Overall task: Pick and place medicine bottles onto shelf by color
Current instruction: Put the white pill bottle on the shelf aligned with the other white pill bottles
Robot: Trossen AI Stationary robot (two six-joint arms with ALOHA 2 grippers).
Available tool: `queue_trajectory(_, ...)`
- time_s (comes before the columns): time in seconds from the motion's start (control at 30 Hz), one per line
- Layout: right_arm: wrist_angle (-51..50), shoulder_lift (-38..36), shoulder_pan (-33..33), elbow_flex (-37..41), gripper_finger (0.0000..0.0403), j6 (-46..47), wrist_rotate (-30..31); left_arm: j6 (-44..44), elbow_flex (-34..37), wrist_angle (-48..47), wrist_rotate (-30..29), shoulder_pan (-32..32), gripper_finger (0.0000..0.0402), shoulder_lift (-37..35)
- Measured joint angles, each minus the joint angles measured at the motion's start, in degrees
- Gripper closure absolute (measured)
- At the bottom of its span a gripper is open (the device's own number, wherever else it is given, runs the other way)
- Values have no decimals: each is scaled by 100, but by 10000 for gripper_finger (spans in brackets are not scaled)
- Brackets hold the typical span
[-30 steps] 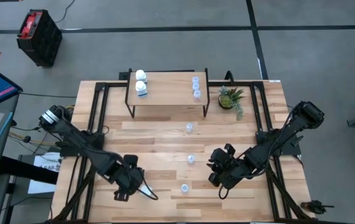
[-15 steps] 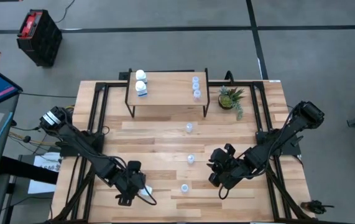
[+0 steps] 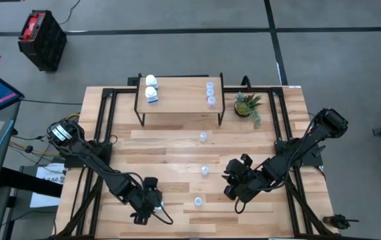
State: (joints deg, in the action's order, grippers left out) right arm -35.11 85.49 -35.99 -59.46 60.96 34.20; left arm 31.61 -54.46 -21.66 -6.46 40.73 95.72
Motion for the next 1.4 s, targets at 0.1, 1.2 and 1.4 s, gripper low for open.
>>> queue_trajectory(0.1, 1, 0, -2, -2, 291, 1, 1, -54, -2, 203, -45, -11, 143, 0)
queue_trajectory(1.2, 124, 0, -2, 0, 291, -3, 4, -2165, -1296, -2976, -1097, -1156, 261, -1530)
queue_trajectory(1.4, 255, 0, 52, 0, 291, 1, 4, -3210, -1303, -3177, -1141, -2202, 270, -2488)
